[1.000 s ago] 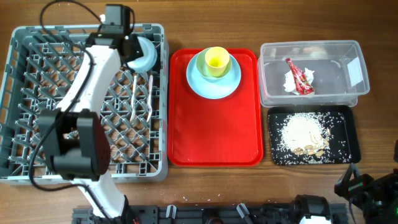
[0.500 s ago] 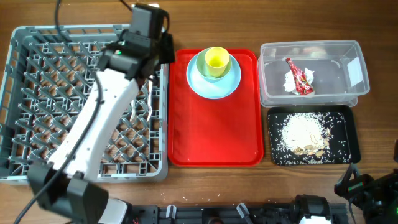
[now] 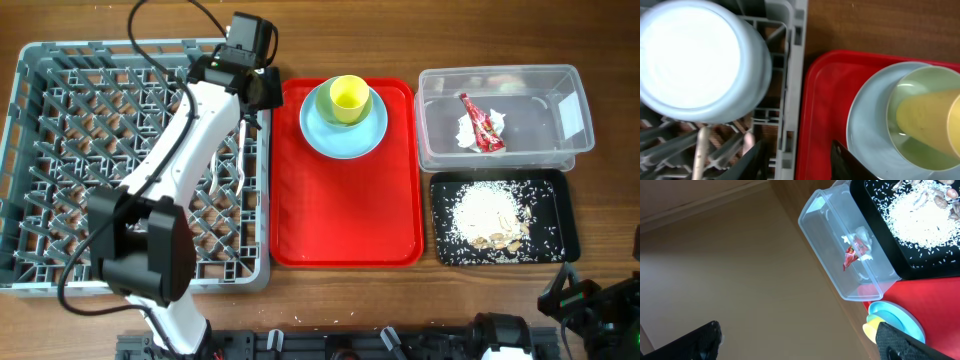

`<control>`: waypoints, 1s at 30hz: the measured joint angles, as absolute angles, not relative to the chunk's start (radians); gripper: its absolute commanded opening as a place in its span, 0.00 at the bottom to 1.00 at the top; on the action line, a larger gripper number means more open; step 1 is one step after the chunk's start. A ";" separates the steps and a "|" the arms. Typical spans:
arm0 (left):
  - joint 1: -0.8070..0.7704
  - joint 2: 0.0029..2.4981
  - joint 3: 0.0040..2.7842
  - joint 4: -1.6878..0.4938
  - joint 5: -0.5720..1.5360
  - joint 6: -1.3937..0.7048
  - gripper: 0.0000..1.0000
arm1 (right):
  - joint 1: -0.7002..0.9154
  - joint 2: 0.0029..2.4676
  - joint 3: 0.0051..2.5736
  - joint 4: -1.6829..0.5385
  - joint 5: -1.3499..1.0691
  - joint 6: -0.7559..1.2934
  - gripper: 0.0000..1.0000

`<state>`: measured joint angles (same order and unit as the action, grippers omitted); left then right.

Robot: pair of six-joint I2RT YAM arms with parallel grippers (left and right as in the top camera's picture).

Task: Sort waste into correct bins and load items into the dishwasher rack
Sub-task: 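Set the bowl upside down in the rack and release it, then move the left gripper to the yellow cup and grasp it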

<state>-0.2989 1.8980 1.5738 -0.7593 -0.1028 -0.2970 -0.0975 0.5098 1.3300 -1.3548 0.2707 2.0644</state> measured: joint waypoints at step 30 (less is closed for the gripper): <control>-0.300 1.966 1.574 -0.881 -0.080 -0.297 0.17 | -0.097 0.510 1.330 -1.355 0.271 2.064 1.00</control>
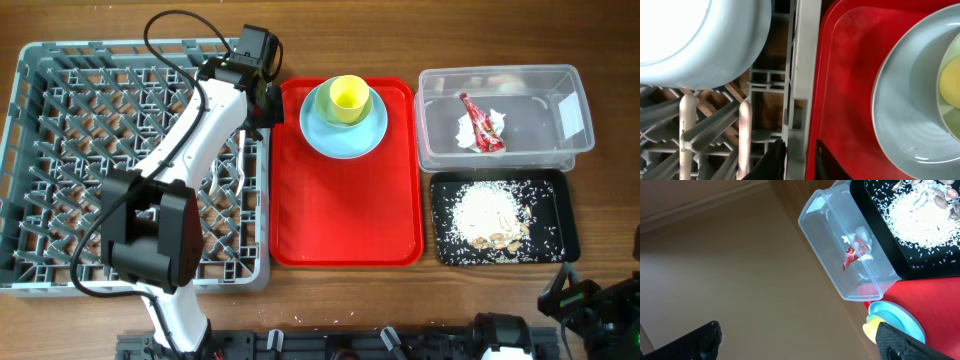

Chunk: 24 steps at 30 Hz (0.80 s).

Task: Sort waste into correct bins and load items into the dishwasher rack
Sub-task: 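Move the left gripper to the yellow cup and grasp it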

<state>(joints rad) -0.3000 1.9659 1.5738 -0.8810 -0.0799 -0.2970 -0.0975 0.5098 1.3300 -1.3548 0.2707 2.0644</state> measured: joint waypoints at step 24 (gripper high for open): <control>-0.301 1.966 1.574 -0.951 -0.069 -0.296 0.12 | -0.097 0.510 1.330 -1.355 0.271 2.064 1.00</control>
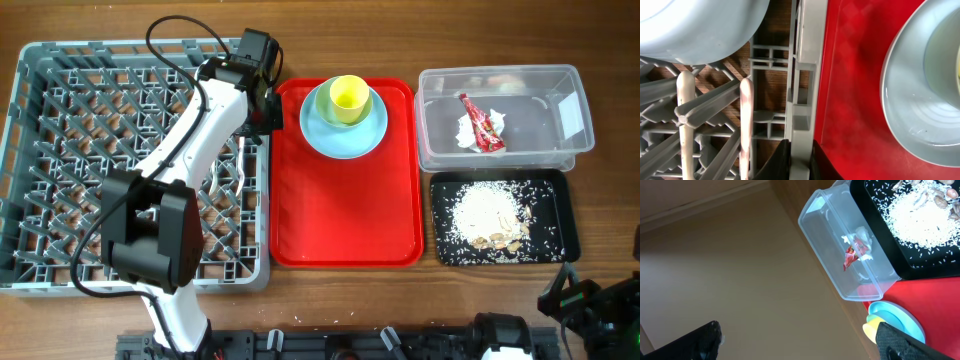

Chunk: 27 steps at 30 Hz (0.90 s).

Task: Sort waste into correct bins and load items into the dishwasher rack
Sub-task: 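Move the left gripper to the yellow cup and grasp it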

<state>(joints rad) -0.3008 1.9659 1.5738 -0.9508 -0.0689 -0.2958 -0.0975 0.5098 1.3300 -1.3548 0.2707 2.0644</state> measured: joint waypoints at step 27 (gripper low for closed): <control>-0.320 1.831 1.645 -0.942 -0.159 -0.296 0.40 | -0.097 0.510 1.330 -1.355 0.271 2.064 1.00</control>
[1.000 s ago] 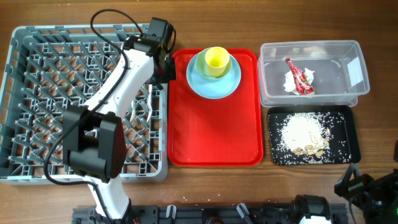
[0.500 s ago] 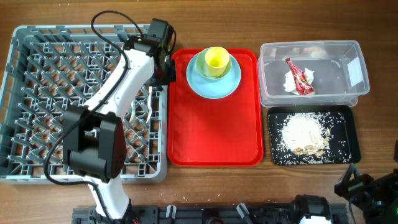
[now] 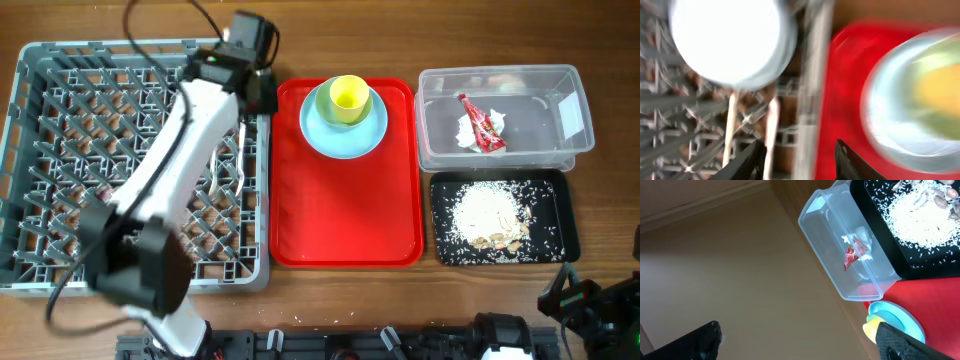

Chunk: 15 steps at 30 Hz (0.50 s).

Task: Sort waste into correct bins and load items into the dishwasher rack
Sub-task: 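Move the left gripper to the yellow cup and grasp it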

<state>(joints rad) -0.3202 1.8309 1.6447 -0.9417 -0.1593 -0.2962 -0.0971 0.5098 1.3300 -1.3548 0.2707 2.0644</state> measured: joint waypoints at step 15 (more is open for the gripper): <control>-0.596 1.880 1.692 -0.620 -0.008 -0.297 0.30 | -0.097 0.510 1.330 -1.355 0.271 2.064 1.00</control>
<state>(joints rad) -0.5964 1.8797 1.6917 -0.6201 -0.0078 -0.2966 -0.0975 0.5098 1.3300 -1.3552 0.2707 2.0644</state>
